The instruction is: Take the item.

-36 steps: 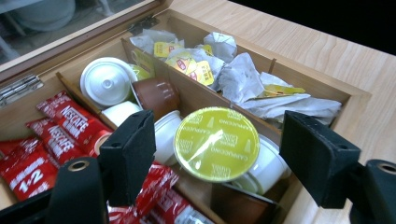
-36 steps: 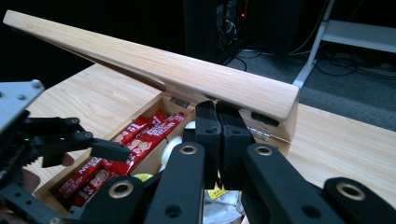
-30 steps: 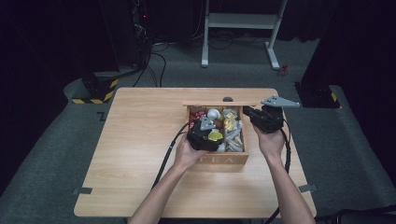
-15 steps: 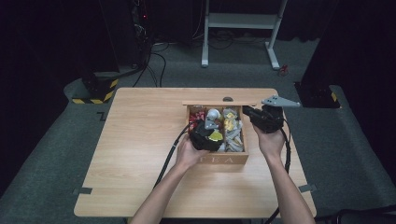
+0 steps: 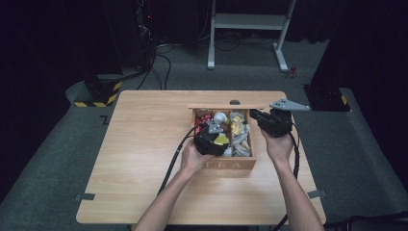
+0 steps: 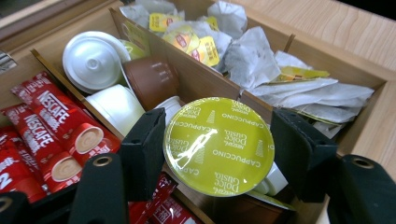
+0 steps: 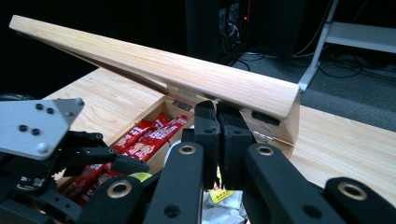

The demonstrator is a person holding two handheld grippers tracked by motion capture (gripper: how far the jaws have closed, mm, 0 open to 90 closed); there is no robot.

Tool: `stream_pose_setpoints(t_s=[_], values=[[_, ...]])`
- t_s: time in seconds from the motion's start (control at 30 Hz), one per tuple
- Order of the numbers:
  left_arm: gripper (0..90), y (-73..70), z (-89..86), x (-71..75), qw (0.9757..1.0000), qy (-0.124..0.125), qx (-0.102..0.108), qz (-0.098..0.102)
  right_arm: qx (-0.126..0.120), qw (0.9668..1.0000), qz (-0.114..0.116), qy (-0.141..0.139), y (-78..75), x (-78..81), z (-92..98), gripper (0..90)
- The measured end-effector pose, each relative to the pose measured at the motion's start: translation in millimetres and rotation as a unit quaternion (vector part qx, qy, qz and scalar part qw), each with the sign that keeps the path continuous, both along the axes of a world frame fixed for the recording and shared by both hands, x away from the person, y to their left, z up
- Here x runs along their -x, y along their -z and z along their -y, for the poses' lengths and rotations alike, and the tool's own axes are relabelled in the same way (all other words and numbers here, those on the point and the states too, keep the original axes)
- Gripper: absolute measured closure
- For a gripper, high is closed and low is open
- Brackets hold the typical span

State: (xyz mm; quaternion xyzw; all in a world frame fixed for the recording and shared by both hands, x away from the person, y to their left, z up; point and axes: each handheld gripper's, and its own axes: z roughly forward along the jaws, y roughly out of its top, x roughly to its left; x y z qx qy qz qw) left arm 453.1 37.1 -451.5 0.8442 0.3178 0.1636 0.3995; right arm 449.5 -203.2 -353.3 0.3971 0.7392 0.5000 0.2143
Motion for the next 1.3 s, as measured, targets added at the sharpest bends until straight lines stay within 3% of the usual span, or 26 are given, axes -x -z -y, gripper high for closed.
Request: stream_pose_setpoints(t_s=[0.3,0.43,0.67,1.03,1.3], values=[[38.2,-7.5,-3.6,8.3,0.9995,0.019,0.007,0.024,-0.001,1.0,-0.001,0.001,0.5,0.6,-0.1,87.6],[38.2,-10.0,-6.5,8.5,0.999,0.028,0.027,0.021,-0.001,1.0,0.0,0.0,0.5,0.5,0.0,87.7],[38.2,-13.0,-12.0,9.1,0.9994,0.015,0.025,0.019,-0.005,1.0,-0.001,-0.001,0.6,0.0,0.5,87.7],[38.1,-21.0,-28.6,13.5,0.9989,0.008,0.043,0.019,-0.017,0.9999,0.001,-0.001,2.4,-0.3,1.5,87.7],[38.1,-27.5,-43.4,15.4,0.9982,0.002,0.056,0.019,-0.011,0.9999,0.0,-0.001,2.3,-1.4,-0.2,87.7]])
